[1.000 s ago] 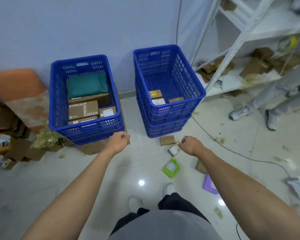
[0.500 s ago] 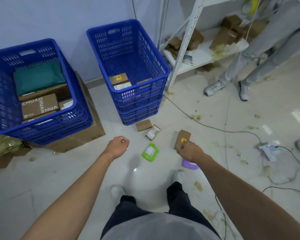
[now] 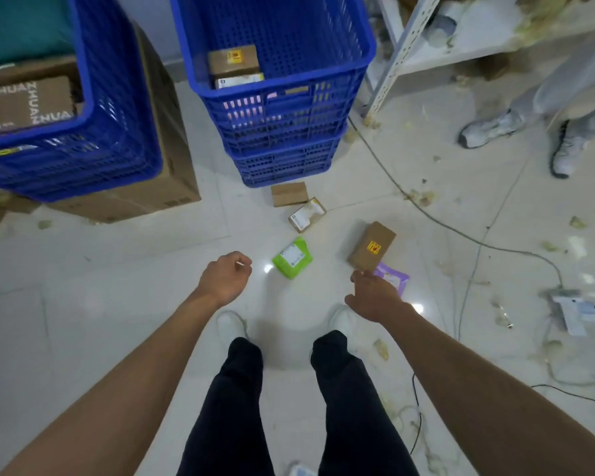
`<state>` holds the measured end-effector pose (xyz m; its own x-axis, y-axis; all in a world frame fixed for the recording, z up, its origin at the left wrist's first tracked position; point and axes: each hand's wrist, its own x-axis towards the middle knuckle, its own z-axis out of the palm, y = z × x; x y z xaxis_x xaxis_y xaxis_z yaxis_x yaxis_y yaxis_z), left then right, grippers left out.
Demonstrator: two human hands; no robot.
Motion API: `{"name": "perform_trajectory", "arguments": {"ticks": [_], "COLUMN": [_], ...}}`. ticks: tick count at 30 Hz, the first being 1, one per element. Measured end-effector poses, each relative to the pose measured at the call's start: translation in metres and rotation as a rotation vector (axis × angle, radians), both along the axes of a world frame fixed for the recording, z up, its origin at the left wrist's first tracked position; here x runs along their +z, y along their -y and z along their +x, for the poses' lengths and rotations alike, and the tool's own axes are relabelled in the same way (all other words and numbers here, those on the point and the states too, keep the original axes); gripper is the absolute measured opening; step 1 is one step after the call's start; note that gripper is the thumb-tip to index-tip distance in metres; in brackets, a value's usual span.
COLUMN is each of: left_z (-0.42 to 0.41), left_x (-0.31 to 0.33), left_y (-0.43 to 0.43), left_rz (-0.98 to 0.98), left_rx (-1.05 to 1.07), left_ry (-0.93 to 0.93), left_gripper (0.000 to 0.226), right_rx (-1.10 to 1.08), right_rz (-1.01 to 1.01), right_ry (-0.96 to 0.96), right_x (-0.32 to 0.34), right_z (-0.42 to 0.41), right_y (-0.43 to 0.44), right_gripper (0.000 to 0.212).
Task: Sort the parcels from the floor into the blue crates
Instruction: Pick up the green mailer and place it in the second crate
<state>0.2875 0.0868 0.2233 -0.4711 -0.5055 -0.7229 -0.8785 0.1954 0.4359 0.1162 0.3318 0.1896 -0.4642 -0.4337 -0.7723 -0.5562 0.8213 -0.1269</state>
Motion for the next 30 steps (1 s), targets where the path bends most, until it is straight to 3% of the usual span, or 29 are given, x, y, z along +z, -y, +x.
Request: {"name": "perform_trajectory", "arguments": {"ticks": [4,11,18,22,25,30], "left_z": [-0.003,-0.013,-0.048,-0.065,-0.07,-0.067], "left_x": [-0.086,-0.288,-0.474,-0.531,-0.554,-0.553], "left_y": [0.006,0.044,0.078,0.08,0.081,0.083], "left_rz": [-0.018,-0.095,-0.212,-0.231,-0.233,-0.248], "left_rx": [-0.02,-0.15,-0.2,-0.22,-0.211,-0.198], "left_ry": [0.039,0.057,0.024,0.01,0.016,0.044], "left_gripper": [0.031,0.029,0.029,0.03,0.031,0.031], "right_rx": [0.058,0.266,0.702,1.001,1.073,1.007], "right_rz": [0.018,-0.002,-0.126,-0.15,-0.169,-0.169], "right_ry": [-0.006,-0.069,-0.219,-0.248,-0.258,-0.355], "right_x": [-0.087,-0.304,-0.506,-0.567,-0.586,-0.584], "right_z": [0.002,0.001,-0.016,-0.027,-0.032,-0.027], "right_y": [0.015,0.054,0.103,0.123,0.13,0.133], "right_gripper": [0.047,0.054,0.098,0.106,0.117,0.093]}}
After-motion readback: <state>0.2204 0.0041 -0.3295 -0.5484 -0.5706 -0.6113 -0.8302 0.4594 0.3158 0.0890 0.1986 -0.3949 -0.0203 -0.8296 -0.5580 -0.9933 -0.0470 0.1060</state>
